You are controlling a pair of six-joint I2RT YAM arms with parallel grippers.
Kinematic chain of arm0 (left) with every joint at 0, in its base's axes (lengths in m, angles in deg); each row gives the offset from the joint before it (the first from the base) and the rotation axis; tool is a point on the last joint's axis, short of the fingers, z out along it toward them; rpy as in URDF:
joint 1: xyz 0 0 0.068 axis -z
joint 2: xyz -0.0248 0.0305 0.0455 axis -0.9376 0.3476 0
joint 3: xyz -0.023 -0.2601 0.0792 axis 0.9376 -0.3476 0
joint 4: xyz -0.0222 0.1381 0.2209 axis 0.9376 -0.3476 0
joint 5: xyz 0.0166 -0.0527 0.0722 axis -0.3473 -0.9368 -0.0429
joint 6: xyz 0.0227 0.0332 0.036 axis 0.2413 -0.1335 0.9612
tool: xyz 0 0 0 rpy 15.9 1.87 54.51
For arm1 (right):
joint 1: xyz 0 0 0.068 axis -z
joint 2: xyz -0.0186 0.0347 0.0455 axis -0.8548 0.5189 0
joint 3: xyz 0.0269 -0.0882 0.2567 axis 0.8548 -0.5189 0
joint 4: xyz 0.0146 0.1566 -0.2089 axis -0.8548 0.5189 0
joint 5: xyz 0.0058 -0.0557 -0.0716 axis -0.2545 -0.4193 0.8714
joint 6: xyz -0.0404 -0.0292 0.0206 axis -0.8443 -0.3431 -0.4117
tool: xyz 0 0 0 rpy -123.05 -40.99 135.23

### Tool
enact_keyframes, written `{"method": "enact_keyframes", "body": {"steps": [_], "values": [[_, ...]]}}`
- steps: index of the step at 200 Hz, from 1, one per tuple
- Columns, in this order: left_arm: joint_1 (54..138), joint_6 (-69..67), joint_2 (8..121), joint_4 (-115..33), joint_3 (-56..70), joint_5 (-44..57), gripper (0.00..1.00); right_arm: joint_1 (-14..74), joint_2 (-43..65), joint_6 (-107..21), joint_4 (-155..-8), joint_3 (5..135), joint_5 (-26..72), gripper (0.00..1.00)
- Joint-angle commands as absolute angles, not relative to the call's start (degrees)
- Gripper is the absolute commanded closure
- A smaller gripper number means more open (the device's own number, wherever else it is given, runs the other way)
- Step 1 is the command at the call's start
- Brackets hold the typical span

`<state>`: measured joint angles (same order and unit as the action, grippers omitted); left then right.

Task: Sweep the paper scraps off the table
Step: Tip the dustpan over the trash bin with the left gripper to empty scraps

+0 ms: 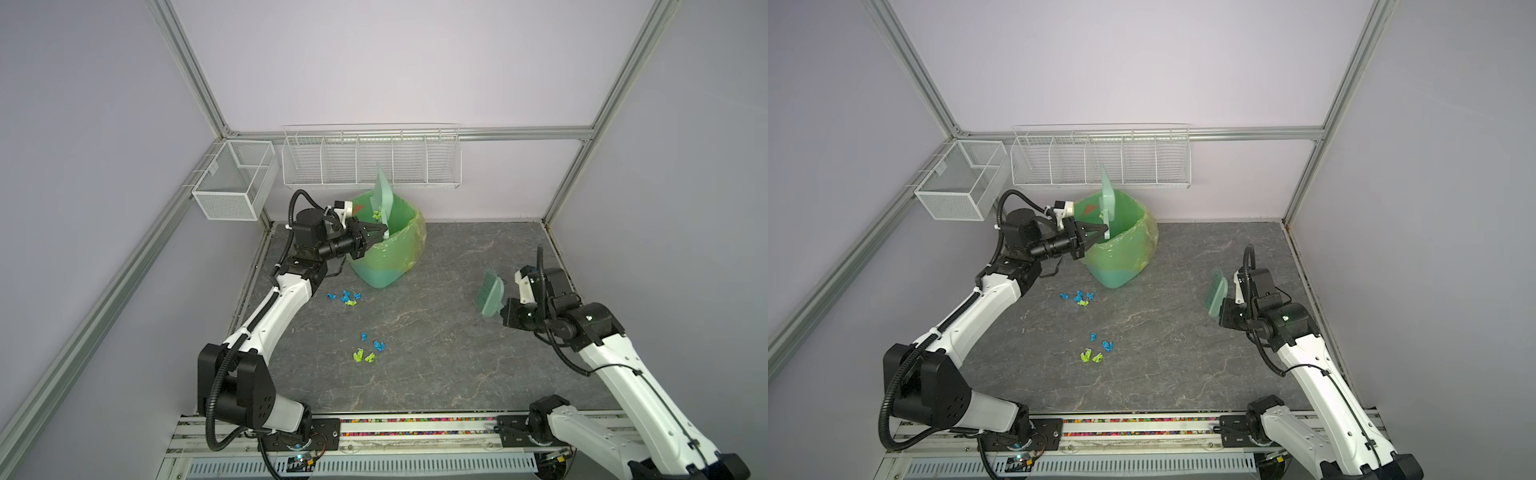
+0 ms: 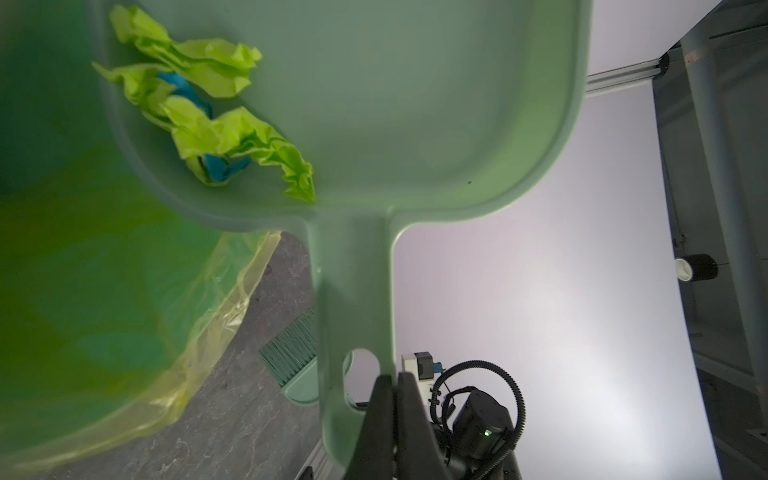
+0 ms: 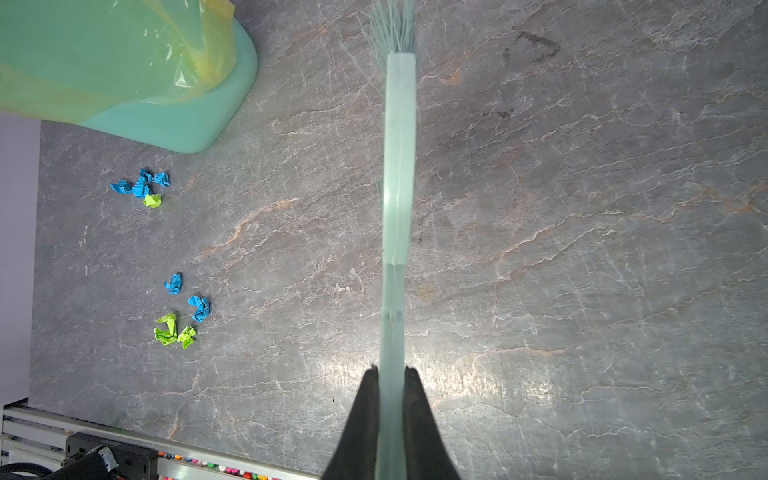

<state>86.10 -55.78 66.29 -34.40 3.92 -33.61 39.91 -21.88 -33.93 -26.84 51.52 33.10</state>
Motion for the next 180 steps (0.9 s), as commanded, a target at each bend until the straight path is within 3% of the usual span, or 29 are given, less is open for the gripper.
{"method": "enact_keyframes", "body": {"steps": [1, 112, 180], "values": [[85.9, -66.3, 65.1, -19.2, 1.8, -36.1, 1.00, 40.2, -23.3, -33.3, -26.5, 52.0, 33.2, 0.93], [84.5, -100.9, 74.4, 27.4, -5.2, -33.7, 1.00, 40.2, -23.5, -32.9, -24.6, 53.8, 33.0, 0.93], [84.1, -99.7, 74.1, 27.3, -6.8, -35.2, 1.00, 40.2, -22.4, -32.2, -25.0, 54.0, 32.2, 0.93]]}}
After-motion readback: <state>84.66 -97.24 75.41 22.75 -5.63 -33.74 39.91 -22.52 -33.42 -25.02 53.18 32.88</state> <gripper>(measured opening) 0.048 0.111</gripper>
